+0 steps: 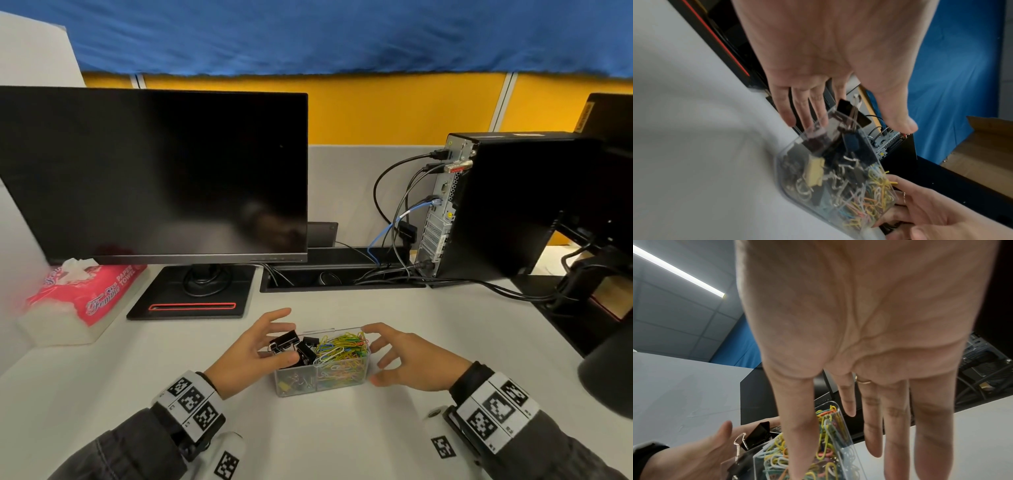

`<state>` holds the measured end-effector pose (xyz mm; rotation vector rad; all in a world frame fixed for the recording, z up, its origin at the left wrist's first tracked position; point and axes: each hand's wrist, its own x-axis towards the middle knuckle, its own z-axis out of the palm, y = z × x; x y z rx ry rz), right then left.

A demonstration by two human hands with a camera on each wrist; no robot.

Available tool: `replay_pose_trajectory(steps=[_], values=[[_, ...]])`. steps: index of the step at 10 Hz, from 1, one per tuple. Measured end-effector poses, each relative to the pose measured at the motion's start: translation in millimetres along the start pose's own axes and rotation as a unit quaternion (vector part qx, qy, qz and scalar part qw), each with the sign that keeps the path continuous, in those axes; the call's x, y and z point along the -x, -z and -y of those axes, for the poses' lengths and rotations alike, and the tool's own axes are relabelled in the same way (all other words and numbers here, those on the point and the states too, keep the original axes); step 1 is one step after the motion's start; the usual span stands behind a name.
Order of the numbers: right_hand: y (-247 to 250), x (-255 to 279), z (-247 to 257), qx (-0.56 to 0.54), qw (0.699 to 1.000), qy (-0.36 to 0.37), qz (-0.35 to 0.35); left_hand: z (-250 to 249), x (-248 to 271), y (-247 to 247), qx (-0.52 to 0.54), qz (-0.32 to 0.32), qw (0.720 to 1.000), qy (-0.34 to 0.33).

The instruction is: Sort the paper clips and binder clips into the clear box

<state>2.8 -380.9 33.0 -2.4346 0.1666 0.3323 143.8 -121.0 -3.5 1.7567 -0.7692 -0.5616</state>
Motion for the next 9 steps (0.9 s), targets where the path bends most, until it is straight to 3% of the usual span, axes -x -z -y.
replay_pose_trajectory(steps=[3,6,9], values=[[-2.6,9.8,0.0,-0.003,1.0,0.001,0.001,1.7,21.7,8.3,-0.097,0.034,0.992,0.073],[-9.7,23.9,-3.1,-0.019,1.0,-0.006,0.004,10.8,11.6,-4.5,-0.113,-0.008,0.992,0.058],[13.3,26.6,-0.1,-0.013,1.0,-0.003,-0.018,10.7,5.7,-5.4,-0.119,0.016,0.992,0.035]])
